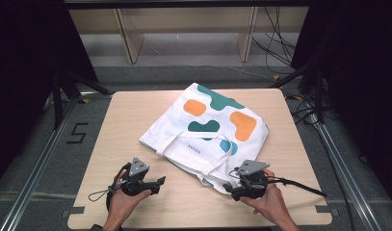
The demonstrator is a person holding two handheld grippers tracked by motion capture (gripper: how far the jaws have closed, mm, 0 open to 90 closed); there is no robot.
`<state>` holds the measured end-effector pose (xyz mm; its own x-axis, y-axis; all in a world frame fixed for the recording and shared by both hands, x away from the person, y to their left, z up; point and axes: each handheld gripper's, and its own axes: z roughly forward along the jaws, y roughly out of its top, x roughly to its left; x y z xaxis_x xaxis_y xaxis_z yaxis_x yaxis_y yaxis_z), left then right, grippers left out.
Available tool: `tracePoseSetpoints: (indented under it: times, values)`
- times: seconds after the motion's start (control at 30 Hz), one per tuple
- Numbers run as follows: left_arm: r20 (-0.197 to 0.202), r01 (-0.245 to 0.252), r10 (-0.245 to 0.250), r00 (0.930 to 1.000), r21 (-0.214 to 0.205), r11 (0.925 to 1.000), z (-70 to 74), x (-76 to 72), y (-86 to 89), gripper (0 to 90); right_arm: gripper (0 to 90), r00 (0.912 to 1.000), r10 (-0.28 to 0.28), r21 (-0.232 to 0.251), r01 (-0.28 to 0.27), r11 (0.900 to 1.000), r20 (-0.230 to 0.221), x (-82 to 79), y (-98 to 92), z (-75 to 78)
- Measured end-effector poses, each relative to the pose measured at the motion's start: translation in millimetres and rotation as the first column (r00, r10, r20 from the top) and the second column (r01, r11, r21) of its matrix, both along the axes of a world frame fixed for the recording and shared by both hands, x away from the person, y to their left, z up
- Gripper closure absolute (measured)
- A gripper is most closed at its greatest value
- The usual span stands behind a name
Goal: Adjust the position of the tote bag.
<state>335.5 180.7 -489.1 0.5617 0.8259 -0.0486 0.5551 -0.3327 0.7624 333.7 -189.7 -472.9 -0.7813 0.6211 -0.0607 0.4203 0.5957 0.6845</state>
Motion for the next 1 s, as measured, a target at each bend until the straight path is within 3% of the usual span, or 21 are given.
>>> tracePoseSetpoints:
  times: [0.03, 0.13, 0.23, 0.27, 0.3, 0.33, 0.37, 0.4, 0.43, 0.47, 0.53, 0.57, 0.6, 0.67, 0.73, 0.77, 0.8, 0.83, 0.87, 0.9, 1.0]
  values:
    - [-0.008, -0.002, 0.002, 1.0, 0.012, 0.9999, 0.3, 0.6, 2.7, 22.9, 33.9, 1.0, -0.003, -0.024, 0.003, 0.9997, -0.001, 2.1, 4.2, -2.8]
    - [-0.011, -0.019, 0.019, 0.9998, -0.006, 0.9998, -1.6, 2.2, 6.6, 21.2, 38.8, 0.9999, -0.011, -0.05, 0.011, 0.9987, 0.006, 10.7, 11.1, -12.2]
    - [-0.026, -0.032, 0.032, 0.9991, 0.017, 0.9993, -1.4, 4.4, 12.9, 21.1, 57.3, 0.9998, -0.006, -0.134, 0.009, 0.9909, 0.019, 14.7, 13.3, -18.8]
    - [-0.019, -0.041, 0.041, 0.999, 0.005, 0.9991, -2.2, 4.7, 13.8, 21.1, 57.3, 0.9998, -0.006, -0.134, 0.009, 0.9909, 0.019, 14.7, 13.3, -18.8]
    - [-0.013, -0.058, 0.058, 0.9982, -0.021, 0.9981, -3.2, 5.1, 13.6, 21.1, 68.7, 0.9994, 0.027, -0.157, -0.023, 0.9873, 0.023, 16.5, 7.5, -18.8]
    - [-0.026, -0.036, 0.037, 0.999, 0.032, 0.9988, -1.1, 5.7, 18.6, 21.1, 68.7, 0.9994, 0.027, -0.157, -0.023, 0.9873, 0.023, 16.5, 7.5, -18.8]
    - [-0.025, -0.046, 0.046, 0.9986, 0.008, 0.9989, -2.0, 6.1, 19.0, 21.0, 74.9, 0.9997, 0.015, -0.135, -0.013, 0.9908, 0.018, 14.9, 6.7, -17.4]
    - [-0.02, -0.062, 0.062, 0.9978, 0.013, 0.998, -1.7, 6.4, 20.3, 21.0, 79.1, 0.9999, 0.006, -0.101, -0.004, 0.9949, 0.016, 12.3, 6.8, -16.9]
    - [-0.019, -0.077, 0.076, 0.9969, -0.019, 0.9969, -2.8, 7.1, 21.0, 21.0, 82.1, 0.9994, 0.008, -0.117, -0.004, 0.9931, 0.033, 11.7, 4.6, -15.9]
    - [-0.013, -0.081, 0.08, 0.9967, -0.021, 0.9965, -2.8, 7.5, 24.1, 21.0, 85.8, 0.9988, 0.016, -0.124, -0.01, 0.9922, 0.045, 10.9, 1.4, -15.1]
    - [-0.004, -0.127, 0.127, 0.9919, -0.042, 0.991, -3.4, 7.5, 27.5, 21.0, 87.4, 0.9984, 0.005, -0.139, 0.003, 0.9903, 0.057, 5.2, -14.9, -12.7]
    - [-0.004, -0.127, 0.127, 0.9919, -0.042, 0.991, -3.4, 7.5, 27.5, 21.0, 87.4, 0.9984, 0.005, -0.139, 0.003, 0.9903, 0.057, 5.2, -14.9, -12.7]
    - [-0.006, -0.118, 0.118, 0.993, -0.019, 0.9928, -3.2, 7.9, 30.4, 21.0, 87.4, 0.9993, 0.001, -0.127, 0.004, 0.9919, 0.038, 3.2, -22.0, -10.1]
    - [-0.002, -0.128, 0.128, 0.9918, -0.024, 0.9915, -4.7, 8.3, 29.9, 21.0, 87.4, 0.9989, -0.014, -0.106, 0.019, 0.9941, 0.045, -1.7, -41.2, -3.1]
    - [-0.02, -0.085, 0.085, 0.9962, 0.029, 0.996, -4.5, 9.0, 31.0, 21.0, 87.4, 0.9985, -0.014, -0.105, 0.02, 0.9943, 0.053, -2.1, -48.0, -1.1]
    - [-0.013, -0.088, 0.088, 0.996, 0.014, 0.996, -6.3, 9.2, 27.0, 21.0, 87.3, 0.9975, -0.038, -0.088, 0.043, 0.9952, 0.06, -2.3, -62.3, 1.3]
    - [-0.013, -0.088, 0.088, 0.996, 0.014, 0.996, -6.3, 9.2, 27.0, 21.0, 87.3, 0.9975, -0.038, -0.088, 0.043, 0.9952, 0.06, -2.3, -62.3, 1.3]
    - [-0.016, -0.063, 0.064, 0.9978, 0.043, 0.9971, -5.7, 9.8, 27.3, 21.0, 87.1, 0.9964, -0.058, -0.081, 0.063, 0.9947, 0.061, -2.6, -67.6, 2.3]
    - [-0.013, -0.085, 0.085, 0.9963, 0.017, 0.9962, -7.4, 10.1, 23.7, 21.1, 86.9, 0.9953, -0.074, -0.069, 0.079, 0.9945, 0.061, -2.2, -76.7, 3.6]
    - [-0.019, -0.07, 0.07, 0.9974, 0.031, 0.9971, -7.3, 11.0, 23.0, 21.2, 86.7, 0.9932, -0.099, -0.054, 0.102, 0.9933, 0.062, -1.6, -88.7, 4.6]
    - [-0.022, -0.052, 0.053, 0.9983, 0.03, 0.9982, -10.3, 13.2, 11.6, 23.0, 86.7, 0.9918, -0.114, -0.05, 0.117, 0.9919, 0.059, -1.2, -96.5, 4.5]
